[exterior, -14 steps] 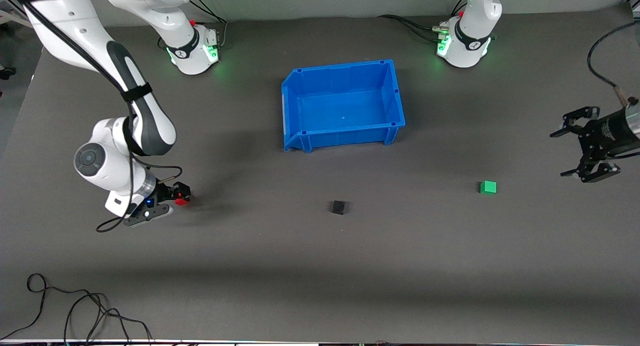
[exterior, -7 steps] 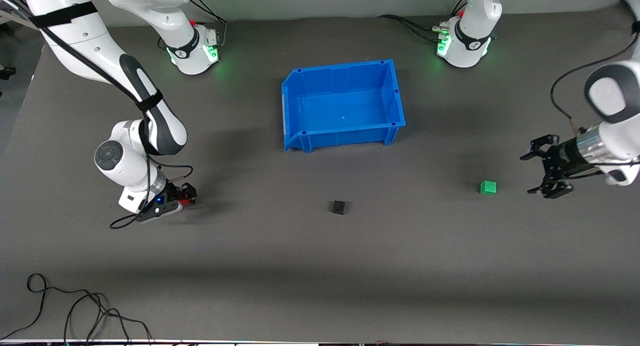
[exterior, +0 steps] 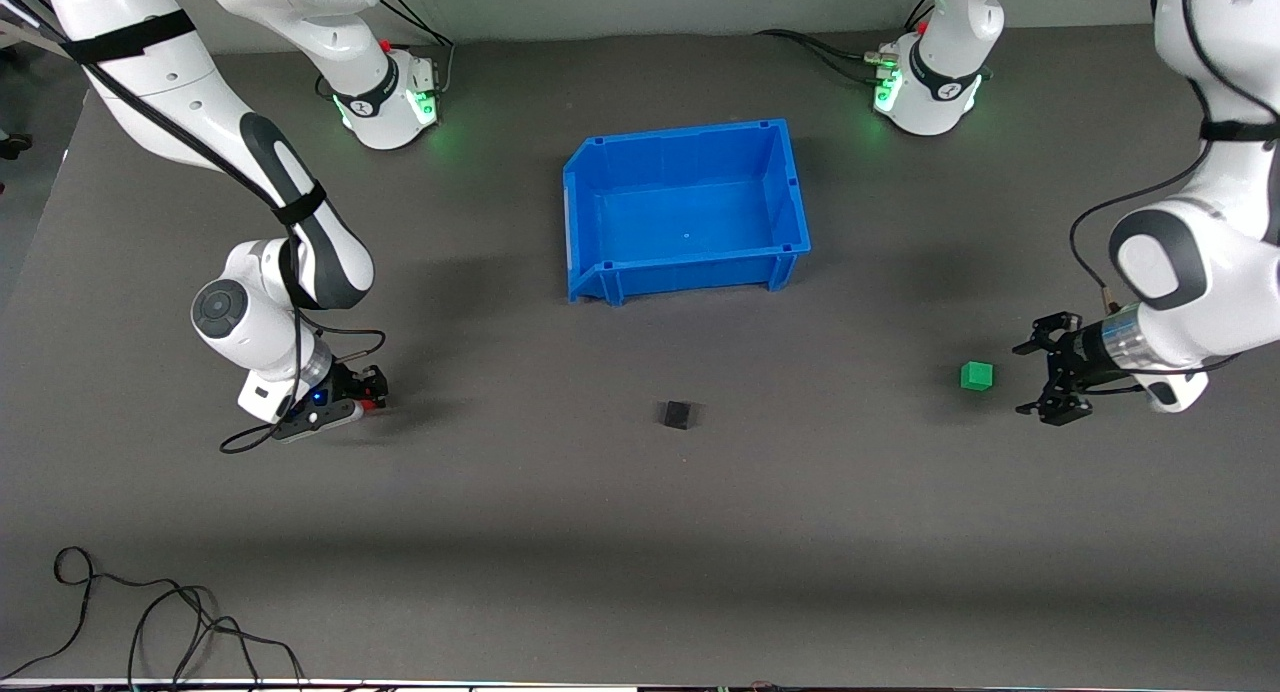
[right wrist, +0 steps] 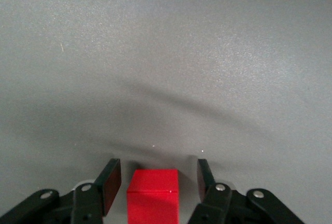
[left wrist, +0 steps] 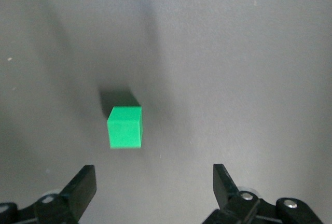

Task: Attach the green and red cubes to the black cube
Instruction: 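Close the right gripper on the red cube while the left gripper reaches the green cube, then carry the red cube and green cube toward the black cube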

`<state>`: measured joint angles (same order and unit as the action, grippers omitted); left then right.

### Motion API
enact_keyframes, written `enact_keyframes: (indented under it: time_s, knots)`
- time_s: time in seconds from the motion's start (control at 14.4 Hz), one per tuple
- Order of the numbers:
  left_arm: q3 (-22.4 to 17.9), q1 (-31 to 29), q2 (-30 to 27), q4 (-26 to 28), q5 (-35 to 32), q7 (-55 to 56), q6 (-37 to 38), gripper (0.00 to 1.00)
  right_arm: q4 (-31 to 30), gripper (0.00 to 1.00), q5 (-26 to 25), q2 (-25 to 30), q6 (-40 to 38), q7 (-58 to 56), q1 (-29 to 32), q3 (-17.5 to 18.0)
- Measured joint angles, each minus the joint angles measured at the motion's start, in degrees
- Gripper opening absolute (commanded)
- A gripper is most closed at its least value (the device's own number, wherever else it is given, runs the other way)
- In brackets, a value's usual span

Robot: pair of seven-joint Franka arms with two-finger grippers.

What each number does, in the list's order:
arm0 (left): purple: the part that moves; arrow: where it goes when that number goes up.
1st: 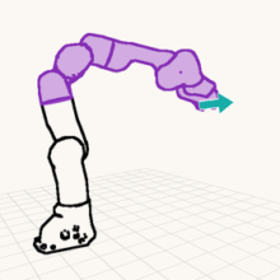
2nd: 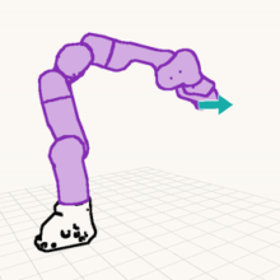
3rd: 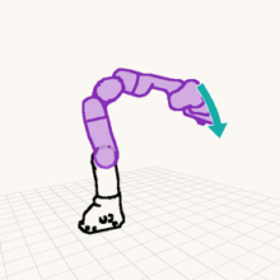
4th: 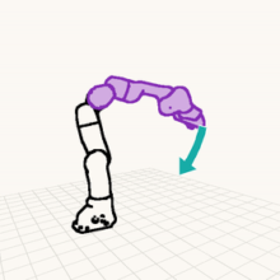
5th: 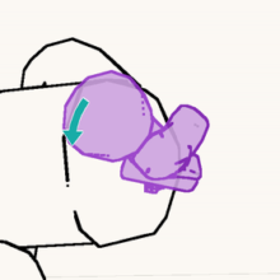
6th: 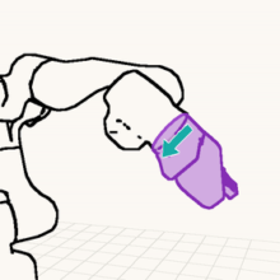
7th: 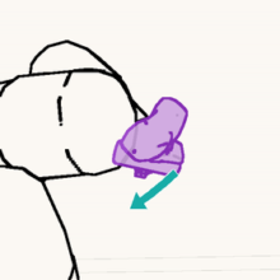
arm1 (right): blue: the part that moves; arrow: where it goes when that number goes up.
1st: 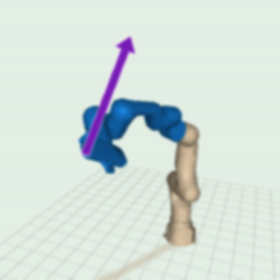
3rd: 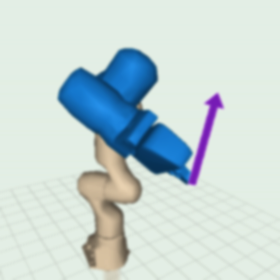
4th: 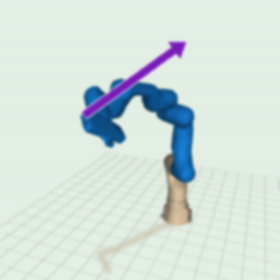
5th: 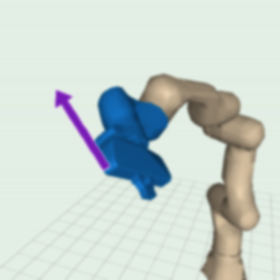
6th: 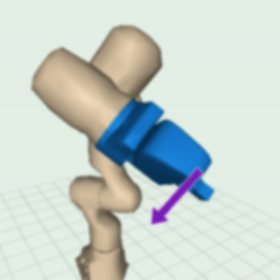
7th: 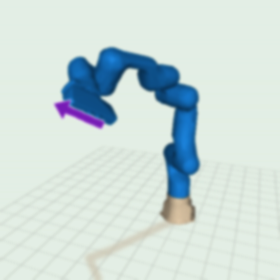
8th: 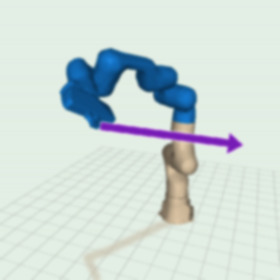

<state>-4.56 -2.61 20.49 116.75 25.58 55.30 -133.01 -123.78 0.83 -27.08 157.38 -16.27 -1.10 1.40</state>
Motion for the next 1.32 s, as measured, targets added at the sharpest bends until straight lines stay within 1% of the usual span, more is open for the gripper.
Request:
enact_keyframes:
  time_s: [0.07,0.21,0.42,0.62,0.69,0.83,0.97,1.04,1.11,1.18,1.32]
  knots:
    - [0.04,0.00,1.26,-0.01,0.17,-0.40,-1.12,1.00,-0.01,0.49,0.00,0.00,0.00,-0.01,0.00,0.00]
    - [0.14,0.00,3.66,-0.02,0.67,-1.64,-3.85,1.00,-0.02,0.33,0.00,-0.01,0.00,-0.02,0.01,-0.03]
    - [0.32,0.00,6.00,-0.01,2.46,-3.05,-5.04,1.00,-0.02,0.01,0.00,0.00,0.02,-0.03,0.02,-0.09]
    - [0.55,0.03,6.52,0.69,2.73,-3.08,-5.89,1.00,-0.01,0.00,0.34,0.01,0.04,0.27,0.05,-0.17]
    - [0.65,0.05,6.55,1.29,2.77,-3.09,-6.56,1.00,0.01,0.00,1.53,0.04,0.04,1.40,0.06,-0.18]
    - [0.78,0.07,6.55,2.42,2.84,-3.11,-7.24,1.00,0.10,0.00,5.01,0.28,0.04,7.25,-0.02,-0.09]
    - [0.78,0.06,6.55,3.04,2.87,-3.12,-7.34,1.00,0.16,0.00,6.47,0.87,0.04,15.37,-0.59,0.20]
    - [0.79,0.06,6.55,3.25,2.89,-3.12,-7.35,0.92,0.21,0.00,6.67,1.27,0.04,19.34,-1.19,0.29]
    - [0.79,0.06,6.55,3.41,2.93,-3.12,-7.39,0.68,0.27,0.00,6.87,1.70,-0.21,23.08,-1.74,0.41]
    - [0.79,0.06,6.55,3.48,2.94,-3.15,-7.40,0.51,0.50,0.00,7.30,2.16,-1.26,26.97,-2.11,0.50]
    - [0.82,0.07,6.48,3.48,2.96,-3.16,-7.47,0.22,2.42,0.00,8.14,3.18,-6.30,35.25,-2.76,0.58]
